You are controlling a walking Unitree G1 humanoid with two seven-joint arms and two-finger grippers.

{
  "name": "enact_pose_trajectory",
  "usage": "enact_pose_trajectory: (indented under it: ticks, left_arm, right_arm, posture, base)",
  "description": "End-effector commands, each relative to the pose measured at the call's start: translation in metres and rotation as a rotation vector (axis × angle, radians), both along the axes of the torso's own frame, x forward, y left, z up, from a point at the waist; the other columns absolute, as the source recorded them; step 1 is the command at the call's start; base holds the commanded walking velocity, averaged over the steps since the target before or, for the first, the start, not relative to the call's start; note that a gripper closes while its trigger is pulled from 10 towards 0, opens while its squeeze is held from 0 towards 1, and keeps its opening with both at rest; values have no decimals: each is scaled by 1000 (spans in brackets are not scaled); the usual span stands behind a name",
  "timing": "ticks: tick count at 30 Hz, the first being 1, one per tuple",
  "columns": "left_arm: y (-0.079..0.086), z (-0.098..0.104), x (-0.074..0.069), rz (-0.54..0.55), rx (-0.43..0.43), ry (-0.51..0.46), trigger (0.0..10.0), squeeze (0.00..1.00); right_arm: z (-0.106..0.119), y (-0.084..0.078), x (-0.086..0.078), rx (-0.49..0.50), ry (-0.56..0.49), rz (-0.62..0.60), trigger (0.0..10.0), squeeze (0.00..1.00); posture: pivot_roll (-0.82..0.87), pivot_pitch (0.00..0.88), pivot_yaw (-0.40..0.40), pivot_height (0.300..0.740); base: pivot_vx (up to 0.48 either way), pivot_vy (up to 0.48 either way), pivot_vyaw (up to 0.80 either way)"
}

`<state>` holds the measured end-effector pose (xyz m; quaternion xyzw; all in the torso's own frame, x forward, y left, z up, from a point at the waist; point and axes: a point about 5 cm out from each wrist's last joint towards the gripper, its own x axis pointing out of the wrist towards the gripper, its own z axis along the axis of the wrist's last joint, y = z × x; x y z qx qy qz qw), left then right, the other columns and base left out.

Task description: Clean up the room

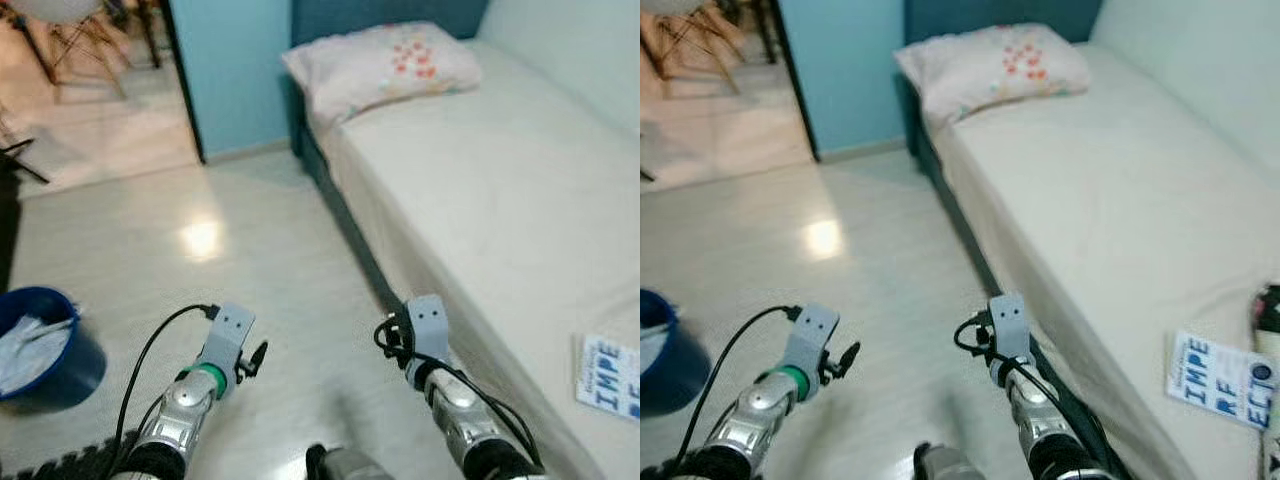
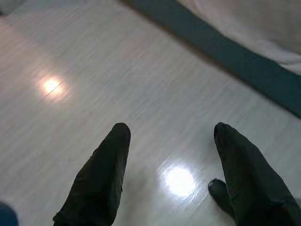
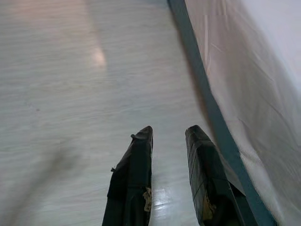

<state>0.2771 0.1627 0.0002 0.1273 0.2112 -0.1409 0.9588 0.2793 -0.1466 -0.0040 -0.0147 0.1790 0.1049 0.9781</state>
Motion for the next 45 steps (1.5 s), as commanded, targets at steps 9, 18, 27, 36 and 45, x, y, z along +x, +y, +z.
enact_pose_trajectory:
  ticks: [9, 18, 27, 36, 45]
  left_arm:
    - [-8, 1, 0, -7, -69, 8, 10000, 0]
    - [-15, 8, -1, -91, -54, -59, 10000, 0]
    - [-15, 11, -1, -112, -81, -62, 10000, 0]
    - [-15, 13, 1, -102, -78, -77, 10000, 0]
    - [-19, 17, 3, -108, -89, -85, 10000, 0]
  right_arm:
    - [-4, 0, -5, 17, 15, 0, 10000, 0]
    - [-3, 2, -4, 26, 9, 4, 10000, 0]
    - [-4, 3, -5, 33, 6, 1, 10000, 0]
    - [-2, 4, -5, 47, -6, 2, 10000, 0]
    - [-1, 5, -5, 70, -20, 5, 10000, 0]
  posture:
    - [-37, 21, 28, 730]
    - [-36, 20, 32, 730]
    - [-37, 24, 33, 730]
    - [-38, 27, 34, 730]
    - [-38, 30, 34, 730]
  base:
    - [0, 0, -788]
    - [0, 0, -788]
    - [0, 0, -788]
    - [0, 0, -788]
    - [0, 0, -788]
